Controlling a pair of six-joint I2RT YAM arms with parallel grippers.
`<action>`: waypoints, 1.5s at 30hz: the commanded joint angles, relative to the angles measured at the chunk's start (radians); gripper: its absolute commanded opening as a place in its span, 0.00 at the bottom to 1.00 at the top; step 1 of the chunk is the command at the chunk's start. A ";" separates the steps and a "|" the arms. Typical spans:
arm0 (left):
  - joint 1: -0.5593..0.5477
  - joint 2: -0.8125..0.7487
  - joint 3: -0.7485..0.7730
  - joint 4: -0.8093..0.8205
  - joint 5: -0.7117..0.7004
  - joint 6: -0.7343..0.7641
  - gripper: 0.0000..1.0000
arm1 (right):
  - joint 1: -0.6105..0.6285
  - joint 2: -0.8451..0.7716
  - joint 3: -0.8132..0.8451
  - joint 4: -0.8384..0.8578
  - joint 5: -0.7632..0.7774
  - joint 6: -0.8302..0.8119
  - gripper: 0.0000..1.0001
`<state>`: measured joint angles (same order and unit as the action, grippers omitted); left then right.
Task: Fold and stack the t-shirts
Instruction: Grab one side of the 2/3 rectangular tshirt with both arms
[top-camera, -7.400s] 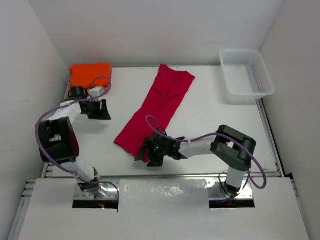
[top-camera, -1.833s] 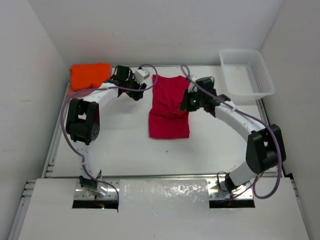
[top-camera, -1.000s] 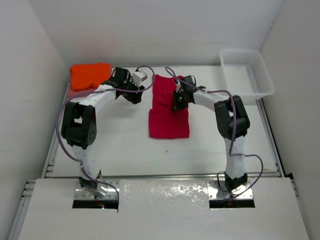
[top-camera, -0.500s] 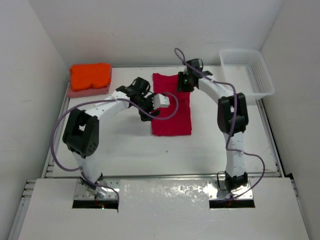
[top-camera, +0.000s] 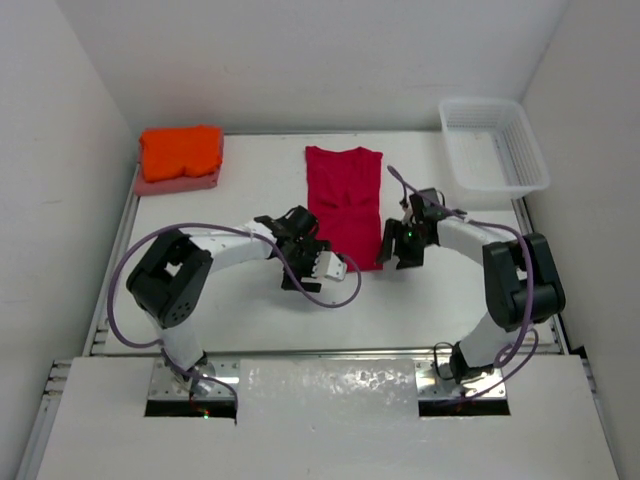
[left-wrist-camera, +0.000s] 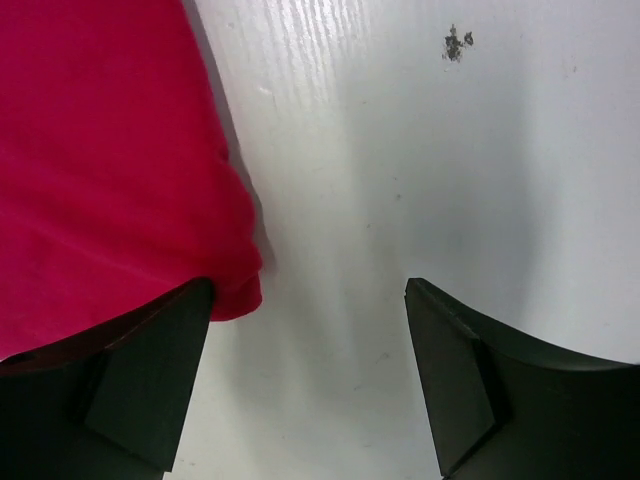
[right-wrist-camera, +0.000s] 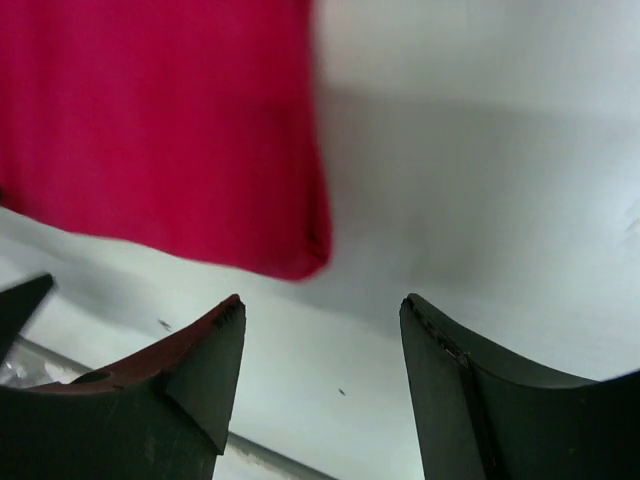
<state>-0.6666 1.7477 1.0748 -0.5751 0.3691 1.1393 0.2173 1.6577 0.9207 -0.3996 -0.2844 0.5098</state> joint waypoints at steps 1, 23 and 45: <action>0.001 -0.021 0.004 0.120 -0.001 0.027 0.76 | -0.002 -0.030 -0.107 0.192 -0.096 0.117 0.61; -0.021 0.036 -0.130 0.416 -0.168 -0.128 0.00 | 0.031 0.082 -0.166 0.309 -0.095 0.217 0.00; -0.119 -0.444 -0.104 -0.357 0.144 -0.409 0.00 | 0.211 -0.628 -0.291 -0.295 -0.197 0.171 0.00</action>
<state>-0.7883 1.3632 0.8883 -0.7227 0.4084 0.7864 0.4129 1.0996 0.5739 -0.5472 -0.4618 0.6212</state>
